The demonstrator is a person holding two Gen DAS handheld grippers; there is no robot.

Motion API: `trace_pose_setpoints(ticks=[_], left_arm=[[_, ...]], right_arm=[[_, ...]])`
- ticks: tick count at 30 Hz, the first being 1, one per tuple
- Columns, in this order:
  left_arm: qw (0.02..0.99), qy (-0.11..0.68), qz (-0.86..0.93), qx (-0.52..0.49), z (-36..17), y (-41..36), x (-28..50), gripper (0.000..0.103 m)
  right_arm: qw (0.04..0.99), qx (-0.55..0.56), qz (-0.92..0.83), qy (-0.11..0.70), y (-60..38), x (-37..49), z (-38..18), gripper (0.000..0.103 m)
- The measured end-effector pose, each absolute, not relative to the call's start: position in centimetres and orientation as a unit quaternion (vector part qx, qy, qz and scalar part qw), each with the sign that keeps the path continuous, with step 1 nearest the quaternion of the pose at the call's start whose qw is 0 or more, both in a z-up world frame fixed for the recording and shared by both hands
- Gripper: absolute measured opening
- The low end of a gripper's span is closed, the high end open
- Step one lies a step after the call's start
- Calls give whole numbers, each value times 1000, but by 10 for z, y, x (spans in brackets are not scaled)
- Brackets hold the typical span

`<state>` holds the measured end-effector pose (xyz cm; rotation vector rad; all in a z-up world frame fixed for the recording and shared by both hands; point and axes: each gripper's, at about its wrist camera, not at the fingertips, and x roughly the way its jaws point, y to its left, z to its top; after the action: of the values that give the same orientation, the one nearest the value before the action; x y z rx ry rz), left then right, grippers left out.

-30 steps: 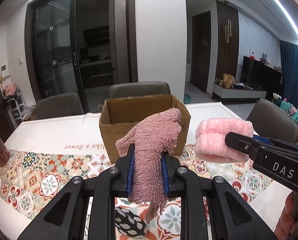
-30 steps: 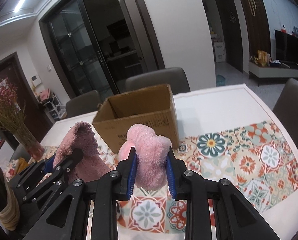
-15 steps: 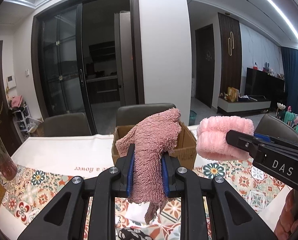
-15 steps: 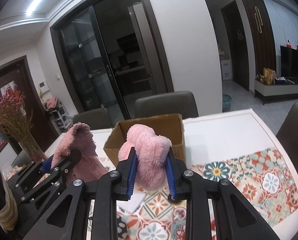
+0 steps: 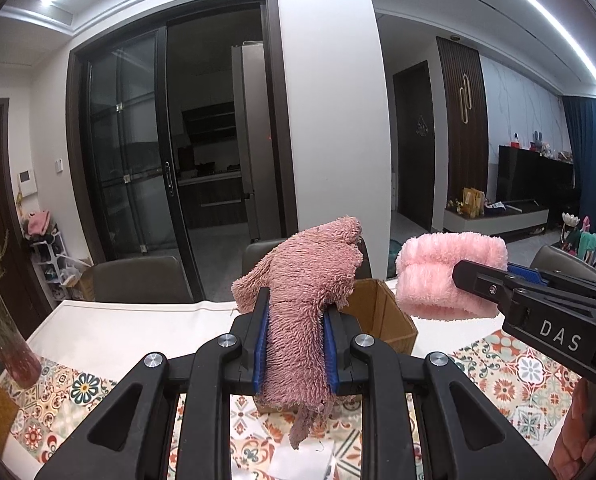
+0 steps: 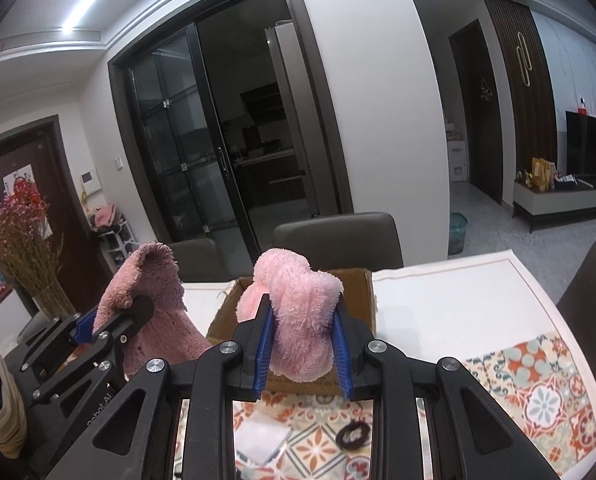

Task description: Organize soft objects

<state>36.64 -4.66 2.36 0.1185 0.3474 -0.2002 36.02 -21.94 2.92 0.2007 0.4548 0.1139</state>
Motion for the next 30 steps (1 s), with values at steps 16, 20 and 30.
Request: trace_pose_setpoints(ticks=[16,20,30], left_arm=[[980,158,-98,65,28,-53,428,23],[979,165,-101,67,23,-56,447,23],[968,207,-127,66,1,-65,498,24]], right_arm=[[974,70,52,208,-215,416,39,28],[973,67,54,216,-214,432,32,28],[967,58,49,244,-216,472,15,28]])
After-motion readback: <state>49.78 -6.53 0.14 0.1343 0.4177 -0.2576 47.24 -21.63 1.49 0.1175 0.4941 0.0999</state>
